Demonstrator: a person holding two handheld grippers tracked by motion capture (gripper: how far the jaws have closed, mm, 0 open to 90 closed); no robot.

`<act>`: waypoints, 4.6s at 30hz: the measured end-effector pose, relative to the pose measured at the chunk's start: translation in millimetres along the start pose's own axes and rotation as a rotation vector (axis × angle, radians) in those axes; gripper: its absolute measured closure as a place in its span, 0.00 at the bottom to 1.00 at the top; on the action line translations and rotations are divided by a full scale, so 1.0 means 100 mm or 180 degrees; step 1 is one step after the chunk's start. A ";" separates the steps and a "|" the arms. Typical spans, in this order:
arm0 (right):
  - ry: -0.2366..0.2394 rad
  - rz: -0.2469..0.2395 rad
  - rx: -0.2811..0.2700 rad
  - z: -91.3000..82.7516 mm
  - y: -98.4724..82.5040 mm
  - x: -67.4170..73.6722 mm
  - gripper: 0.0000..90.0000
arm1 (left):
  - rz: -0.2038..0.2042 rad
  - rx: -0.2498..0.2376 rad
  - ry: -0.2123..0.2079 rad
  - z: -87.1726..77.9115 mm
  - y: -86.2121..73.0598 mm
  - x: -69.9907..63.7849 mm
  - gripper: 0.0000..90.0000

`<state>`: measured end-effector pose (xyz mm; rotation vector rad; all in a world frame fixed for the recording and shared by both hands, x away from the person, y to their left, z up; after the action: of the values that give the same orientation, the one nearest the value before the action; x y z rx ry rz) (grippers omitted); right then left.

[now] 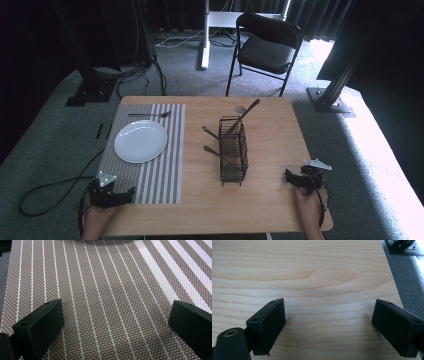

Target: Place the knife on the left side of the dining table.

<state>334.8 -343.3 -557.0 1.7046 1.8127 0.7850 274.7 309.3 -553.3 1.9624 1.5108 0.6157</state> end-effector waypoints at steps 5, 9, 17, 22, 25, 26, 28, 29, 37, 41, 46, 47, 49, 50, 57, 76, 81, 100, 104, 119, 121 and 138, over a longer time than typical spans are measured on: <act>0.0000 0.0001 0.0000 0.00 0.00 0.00 0.12 | 0.0004 -0.0003 -0.0011 0.00 0.00 0.00 0.00; 0.0000 0.0001 0.0001 0.00 0.00 0.00 0.12 | 0.0014 0.0002 -0.0012 0.00 0.00 0.00 0.00; -0.0005 0.0002 0.0000 0.00 0.00 0.00 0.12 | 0.0033 0.0014 -0.0032 0.00 0.00 0.01 0.00; -0.0006 0.0001 -0.0001 0.00 0.00 0.00 0.12 | 0.0042 0.0006 -0.0034 0.00 0.00 0.01 0.00; -0.0005 0.0003 0.0000 0.00 0.00 0.00 0.12 | 0.0048 0.0019 -0.0037 -0.01 0.00 0.01 0.01; -0.0005 0.0003 0.0000 0.00 0.00 0.00 0.12 | 0.0050 0.0024 -0.0040 -0.01 0.00 0.02 0.01; -0.0006 0.0004 0.0000 0.00 0.00 0.00 0.12 | 0.0036 0.0044 -0.0036 -0.01 0.01 0.01 0.01; -0.0006 0.0004 0.0000 0.00 0.00 0.00 0.12 | 0.0031 0.0051 -0.0027 0.00 0.02 0.01 0.01; -0.0008 0.0006 -0.0001 0.00 0.00 0.00 0.12 | 0.0038 0.0081 -0.0042 -0.02 0.05 -0.02 0.04; -0.0008 0.0006 0.0000 0.00 0.00 0.00 0.12 | 0.0061 0.0023 -0.0205 -0.06 0.12 -0.08 0.05; -0.0008 0.0006 0.0000 0.00 0.00 0.00 0.12 | 0.0074 -0.0019 -0.0275 -0.09 0.17 -0.11 0.05; -0.0008 0.0006 0.0000 0.00 0.00 0.00 0.12 | 0.0074 -0.0019 -0.0275 -0.09 0.17 -0.11 0.05; -0.0008 0.0006 0.0000 0.00 0.00 0.00 0.12 | 0.0118 -0.0054 -0.0333 -0.11 0.21 -0.14 0.05; -0.0008 0.0006 0.0000 0.00 0.00 0.00 0.12 | 0.0118 -0.0054 -0.0333 -0.11 0.21 -0.14 0.05; -0.0008 0.0006 0.0000 0.00 0.00 0.00 0.12 | 0.0200 -0.0119 -0.0439 -0.18 0.35 -0.23 0.05; -0.0008 0.0006 0.0000 0.00 0.00 0.00 0.12 | 0.0424 -0.0347 -0.0820 -0.35 0.75 -0.60 0.06; -0.0007 0.0007 0.0000 0.00 0.00 0.00 0.12 | 0.0542 -0.0423 -0.0916 -0.42 0.88 -0.74 0.06; -0.0007 0.0001 -0.0003 0.00 0.00 0.00 0.12 | 0.0899 -0.0598 -0.1143 -0.56 1.19 -1.26 0.06; -0.0007 0.0001 -0.0004 0.00 0.00 0.00 0.12 | 0.0920 -0.0633 -0.1253 -0.58 1.26 -1.37 0.06; -0.0007 0.0001 -0.0004 0.00 0.00 0.00 0.12 | 0.0987 -0.0758 -0.1465 -0.60 1.51 -1.69 0.06; -0.0007 0.0001 -0.0003 0.00 0.00 0.00 0.12 | 0.0999 -0.0766 -0.1476 -0.60 1.54 -1.73 0.06; -0.0009 0.0003 -0.0006 0.00 0.00 0.00 0.13 | 0.0901 -0.0868 -0.1621 -0.54 1.75 -2.00 0.27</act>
<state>334.8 -343.7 -557.1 1.7045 1.8089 0.7842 310.7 91.2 -395.9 1.9380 0.8072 0.3681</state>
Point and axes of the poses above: each handheld gripper's, and its own axes: z roughly forward along the jaws, y roughly out of its top, x roughly to its left, the point moved 1 cm from there along z, roughly forward along the jaws
